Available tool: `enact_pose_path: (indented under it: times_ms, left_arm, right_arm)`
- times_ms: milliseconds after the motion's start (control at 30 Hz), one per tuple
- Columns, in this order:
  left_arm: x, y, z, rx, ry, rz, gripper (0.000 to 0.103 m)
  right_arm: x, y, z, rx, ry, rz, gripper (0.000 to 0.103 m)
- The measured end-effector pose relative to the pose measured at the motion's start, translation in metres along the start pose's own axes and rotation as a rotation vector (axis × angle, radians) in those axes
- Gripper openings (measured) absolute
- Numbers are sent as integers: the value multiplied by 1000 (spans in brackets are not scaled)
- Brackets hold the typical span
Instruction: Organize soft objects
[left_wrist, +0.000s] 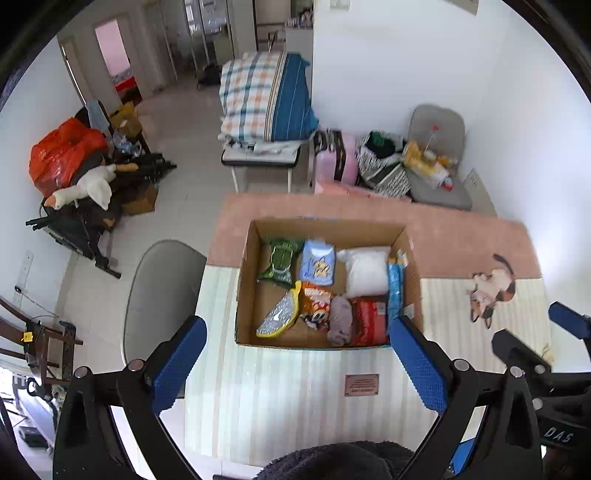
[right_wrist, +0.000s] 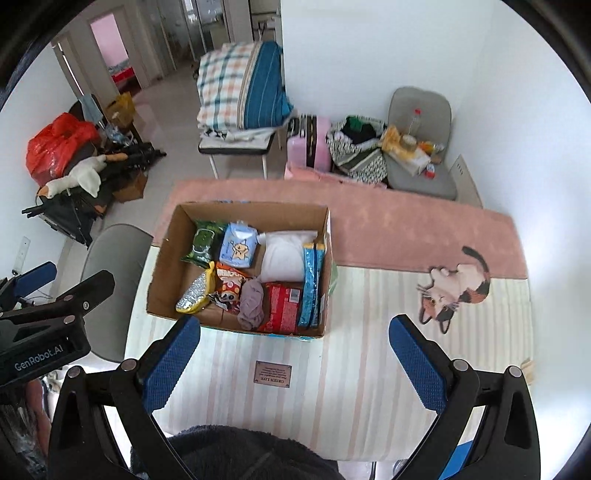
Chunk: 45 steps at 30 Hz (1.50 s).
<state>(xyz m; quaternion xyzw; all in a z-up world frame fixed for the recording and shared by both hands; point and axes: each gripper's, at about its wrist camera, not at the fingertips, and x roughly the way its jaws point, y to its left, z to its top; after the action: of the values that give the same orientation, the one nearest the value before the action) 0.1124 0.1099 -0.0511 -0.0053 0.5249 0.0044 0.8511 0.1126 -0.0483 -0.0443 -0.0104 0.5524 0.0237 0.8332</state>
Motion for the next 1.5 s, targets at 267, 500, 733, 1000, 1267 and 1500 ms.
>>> enact_pose_path:
  times_ms: [267,500,733,1000,1267,1500]
  left_arm:
    - [-35,-3,-7,8,-44,0,102]
    - [-40,-3,-12,-4,-43,-3,102]
    - [-32,-1,-11,-19,-41,18,102]
    - [-9,5,-5,-39,-26,40,102]
    - [6,6,-2,-44,-8,48,102]
    - [6,5,-2,-45,-10,47,102]
  right_arm:
    - [-50,2,-16,-9,-64,-7,103]
    - [-66,-9,-17,15,-95,-30,103]
    - [-58,-14,-14,38,-98,-46,103]
    - [-30,-14,-9,53,-76,-86,103]
    - [-12,-9,-6,50,-47,-90,103]
    - [-9,-7,-5,50,-43,-87,103]
